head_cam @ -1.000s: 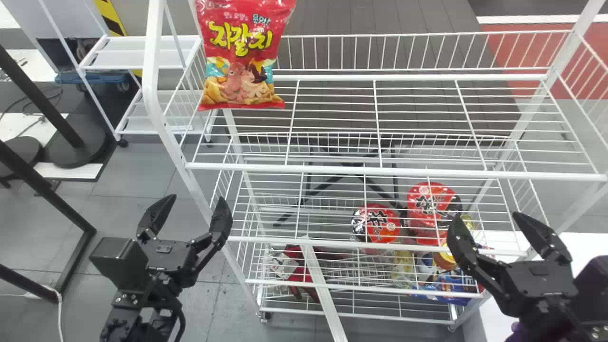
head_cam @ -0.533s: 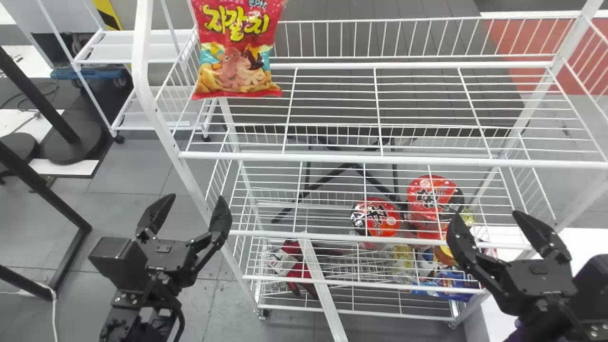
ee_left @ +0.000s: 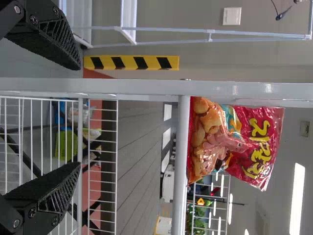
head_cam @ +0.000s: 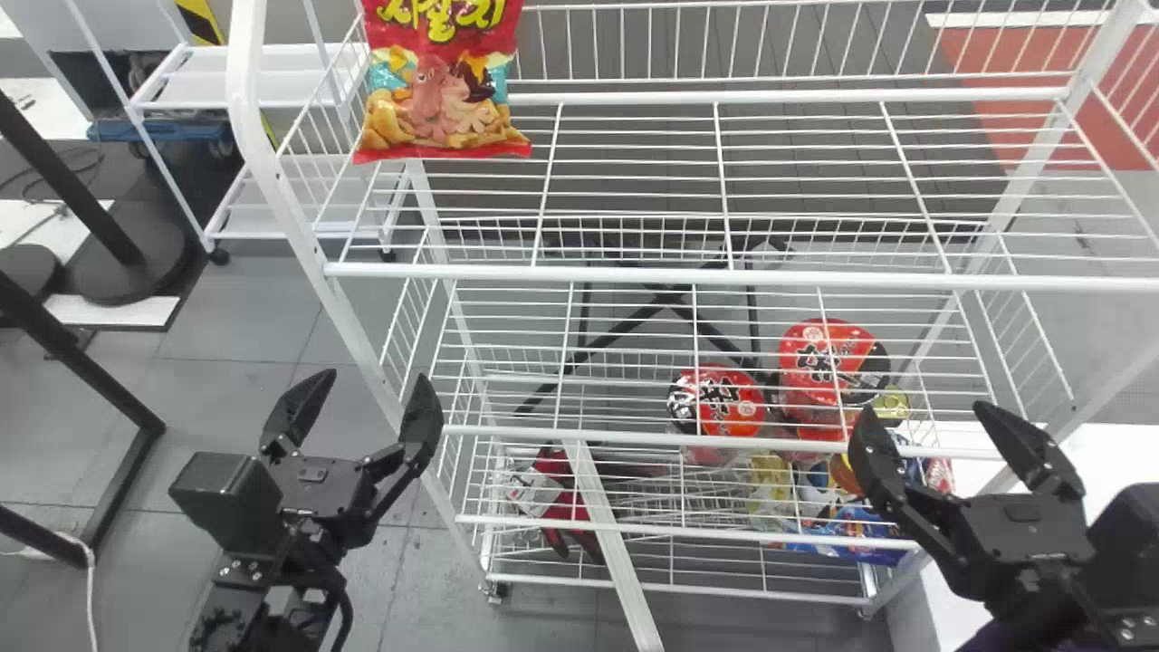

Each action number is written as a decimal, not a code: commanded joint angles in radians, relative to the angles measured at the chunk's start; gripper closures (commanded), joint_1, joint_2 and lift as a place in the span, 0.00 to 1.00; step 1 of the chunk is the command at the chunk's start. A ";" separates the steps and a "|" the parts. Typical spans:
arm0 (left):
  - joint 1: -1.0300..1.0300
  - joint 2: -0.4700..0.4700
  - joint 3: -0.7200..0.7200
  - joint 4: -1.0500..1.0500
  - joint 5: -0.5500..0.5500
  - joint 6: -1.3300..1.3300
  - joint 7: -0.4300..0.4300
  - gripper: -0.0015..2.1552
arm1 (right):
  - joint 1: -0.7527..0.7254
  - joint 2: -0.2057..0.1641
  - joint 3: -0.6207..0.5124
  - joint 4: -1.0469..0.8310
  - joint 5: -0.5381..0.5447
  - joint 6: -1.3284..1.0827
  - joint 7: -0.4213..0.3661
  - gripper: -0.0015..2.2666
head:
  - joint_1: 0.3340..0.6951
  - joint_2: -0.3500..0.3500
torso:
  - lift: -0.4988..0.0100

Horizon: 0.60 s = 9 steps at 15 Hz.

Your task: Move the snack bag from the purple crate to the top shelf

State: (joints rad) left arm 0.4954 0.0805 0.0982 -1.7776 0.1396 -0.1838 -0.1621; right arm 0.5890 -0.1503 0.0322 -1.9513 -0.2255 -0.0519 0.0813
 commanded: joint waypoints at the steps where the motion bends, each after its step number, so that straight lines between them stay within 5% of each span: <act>1: 0.000 0.001 0.000 0.001 0.000 -0.004 -0.001 0.06 | 0.000 0.000 0.000 0.000 0.000 0.002 0.000 0.01 | 1.00 0.61 | 0.61; 9: 0.000 0.001 -0.002 0.010 -0.002 -0.004 -0.004 0.06 | 0.003 -0.002 0.000 -0.001 0.008 0.008 0.000 0.01 | 1.00 0.61 | 0.54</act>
State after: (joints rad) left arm 0.4955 0.0818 0.0967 -1.7688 0.1381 -0.1878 -0.1667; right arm 0.5921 -0.1514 0.0320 -1.9533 -0.2195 -0.0450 0.0813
